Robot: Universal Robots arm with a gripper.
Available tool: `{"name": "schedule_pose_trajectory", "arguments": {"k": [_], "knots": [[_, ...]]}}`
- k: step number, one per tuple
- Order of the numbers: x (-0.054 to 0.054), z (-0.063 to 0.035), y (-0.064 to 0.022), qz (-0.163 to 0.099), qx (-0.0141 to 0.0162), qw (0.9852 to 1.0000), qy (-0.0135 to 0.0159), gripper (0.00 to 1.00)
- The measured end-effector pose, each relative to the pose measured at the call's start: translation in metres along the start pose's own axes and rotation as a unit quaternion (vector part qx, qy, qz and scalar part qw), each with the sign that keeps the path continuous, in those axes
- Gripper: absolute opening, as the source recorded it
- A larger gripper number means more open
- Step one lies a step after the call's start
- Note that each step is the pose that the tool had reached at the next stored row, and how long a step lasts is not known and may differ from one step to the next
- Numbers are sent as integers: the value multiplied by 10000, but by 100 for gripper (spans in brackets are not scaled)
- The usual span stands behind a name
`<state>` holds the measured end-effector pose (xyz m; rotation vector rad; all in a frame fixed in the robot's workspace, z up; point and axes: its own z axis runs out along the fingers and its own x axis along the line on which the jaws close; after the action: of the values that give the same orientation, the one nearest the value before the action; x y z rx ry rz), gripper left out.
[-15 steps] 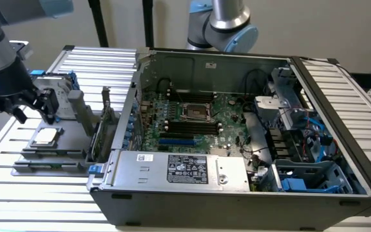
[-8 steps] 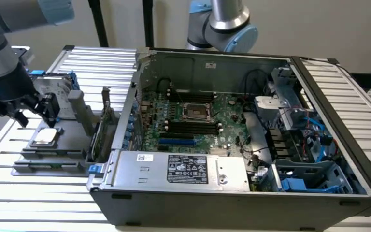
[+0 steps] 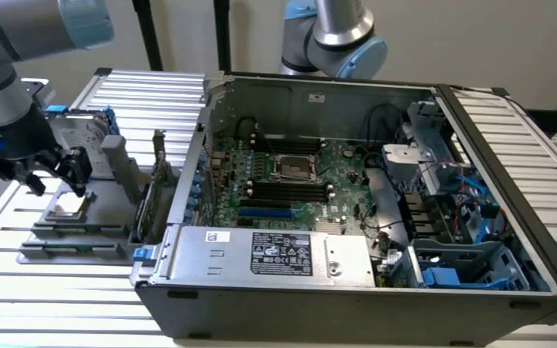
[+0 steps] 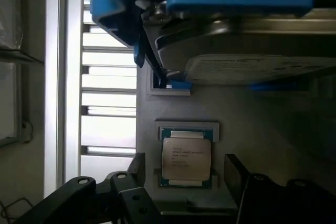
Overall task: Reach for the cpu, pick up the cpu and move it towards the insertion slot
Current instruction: 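Pick up the cpu and move it towards the insertion slot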
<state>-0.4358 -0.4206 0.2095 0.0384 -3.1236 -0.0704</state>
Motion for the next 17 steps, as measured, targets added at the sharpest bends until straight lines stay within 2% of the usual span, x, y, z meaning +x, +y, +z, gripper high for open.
{"name": "schedule_pose_trajectory", "arguments": {"k": [3,5,7,17], "knots": [[-1,47,-2,1,27,10000,0,71],[-1,57,-2,2,69,10000,2,71],[-1,59,-3,1,90,10000,3,71],[-2,93,-4,1,90,10000,1,71]]}}
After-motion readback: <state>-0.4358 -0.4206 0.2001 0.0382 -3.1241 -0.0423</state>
